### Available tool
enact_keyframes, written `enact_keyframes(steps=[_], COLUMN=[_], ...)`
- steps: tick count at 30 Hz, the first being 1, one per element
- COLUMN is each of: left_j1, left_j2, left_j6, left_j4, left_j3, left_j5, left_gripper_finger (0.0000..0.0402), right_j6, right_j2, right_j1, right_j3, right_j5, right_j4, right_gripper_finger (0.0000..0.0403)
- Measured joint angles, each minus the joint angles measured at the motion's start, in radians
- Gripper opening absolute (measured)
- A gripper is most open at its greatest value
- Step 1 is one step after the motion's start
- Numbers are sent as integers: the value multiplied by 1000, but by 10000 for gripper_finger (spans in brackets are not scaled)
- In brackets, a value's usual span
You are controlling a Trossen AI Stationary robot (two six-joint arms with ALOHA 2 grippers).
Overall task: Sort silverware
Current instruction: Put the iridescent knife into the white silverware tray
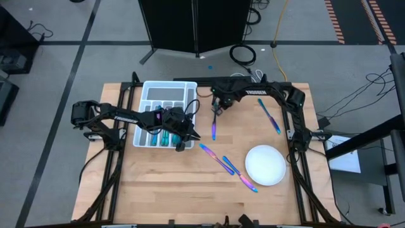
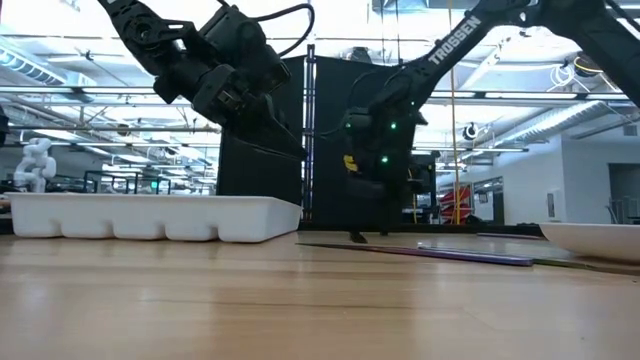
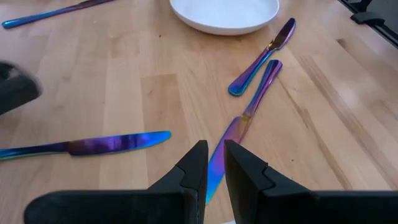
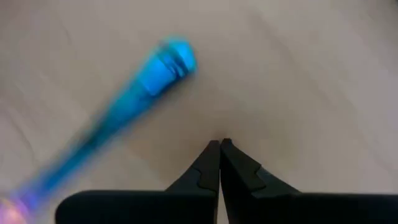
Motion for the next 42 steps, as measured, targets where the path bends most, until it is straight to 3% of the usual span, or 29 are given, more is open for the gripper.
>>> enact_keyframes(steps=[4,7,10,19,31,38,42], left_j1=[0,0,0,0,0,0,0], left_j2=[0,0,0,0,0,0,0], left_j6=[0,0,-2,-26,-20,-21,-21], left_j4=[-5,-9,-9,-7,-9,-20,-20], left_j3=[0,0,0,0,0,0,0], left_j5=[0,0,0,0,0,0,0], left_gripper_finger=[52,52,52,52,52,52,52], right_j6=[4,-8,-10,-8,23,39,65], right_j2=[-58,-99,-84,-4,-13,-46,-109], right_j1=[38,43,20,-36,-37,24,55], right_j3=[-16,-47,-75,-77,-71,-73,-90], right_j5=[33,-50,-171,-210,-191,-21,-18], right_j4=[25,180,307,422,226,15,-70], right_gripper_finger=[0,0,0,0,0,0,0])
